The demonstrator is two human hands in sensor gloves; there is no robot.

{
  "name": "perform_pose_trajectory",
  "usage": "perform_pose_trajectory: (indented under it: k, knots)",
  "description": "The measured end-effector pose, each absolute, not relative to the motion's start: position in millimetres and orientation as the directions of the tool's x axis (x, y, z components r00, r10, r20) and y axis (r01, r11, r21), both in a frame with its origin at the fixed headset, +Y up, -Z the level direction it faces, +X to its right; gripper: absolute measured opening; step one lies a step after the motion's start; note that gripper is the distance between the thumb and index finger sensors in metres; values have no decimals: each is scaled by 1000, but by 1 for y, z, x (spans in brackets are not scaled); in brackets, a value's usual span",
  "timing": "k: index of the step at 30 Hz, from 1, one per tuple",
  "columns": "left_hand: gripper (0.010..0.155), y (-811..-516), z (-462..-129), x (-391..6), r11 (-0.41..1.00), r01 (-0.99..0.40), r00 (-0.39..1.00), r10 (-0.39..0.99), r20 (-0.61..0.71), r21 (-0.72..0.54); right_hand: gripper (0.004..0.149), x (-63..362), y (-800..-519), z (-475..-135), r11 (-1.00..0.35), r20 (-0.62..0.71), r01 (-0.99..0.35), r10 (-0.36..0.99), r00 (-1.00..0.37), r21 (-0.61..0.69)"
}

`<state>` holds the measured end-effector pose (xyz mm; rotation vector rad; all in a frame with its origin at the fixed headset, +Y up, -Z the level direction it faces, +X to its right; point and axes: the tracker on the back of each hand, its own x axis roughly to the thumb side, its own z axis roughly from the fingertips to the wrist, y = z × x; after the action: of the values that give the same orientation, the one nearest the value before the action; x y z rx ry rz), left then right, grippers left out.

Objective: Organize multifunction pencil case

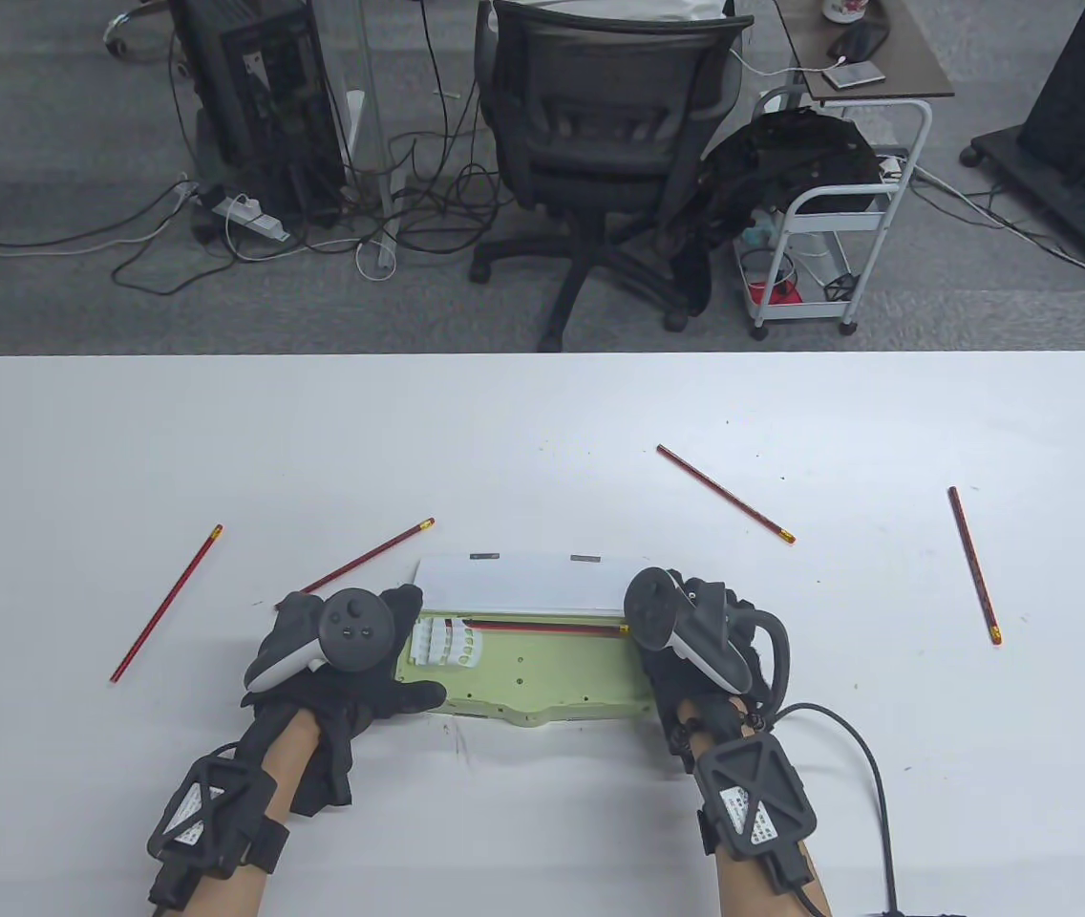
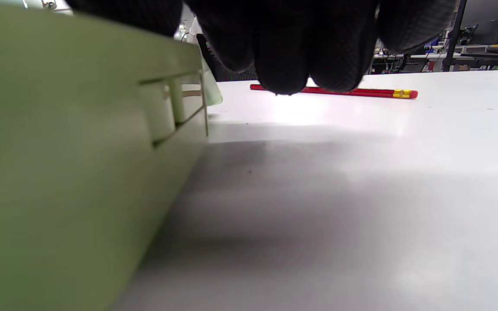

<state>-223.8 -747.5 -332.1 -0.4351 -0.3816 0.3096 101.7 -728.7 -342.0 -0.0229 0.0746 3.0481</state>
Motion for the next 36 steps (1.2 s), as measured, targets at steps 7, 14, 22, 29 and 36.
perform_pose_trajectory:
  k: [7, 14, 22, 29, 36]
  knots:
    - [108, -748, -332, -224, 862, -208, 884, 368, 290, -462, 67, 94, -729, -342, -996, -4, -75, 75, -997, 46]
    - [109, -748, -332, -224, 862, -208, 884, 368, 290, -462, 71, 85, -729, -343, -997, 17, -64, 65, -998, 47]
    - [108, -747, -332, -224, 863, -204, 885, 364, 291, -461, 71, 87, -728, -344, -995, 29, -85, 87, -996, 57]
    - [108, -747, -332, -223, 865, -199, 887, 359, 292, -460, 68, 113, -709, -345, -990, 13, -143, 143, -990, 1]
    - [109, -747, -332, -223, 866, -193, 888, 354, 292, -462, 63, 172, -689, -370, -994, -74, -108, 110, -991, -31]
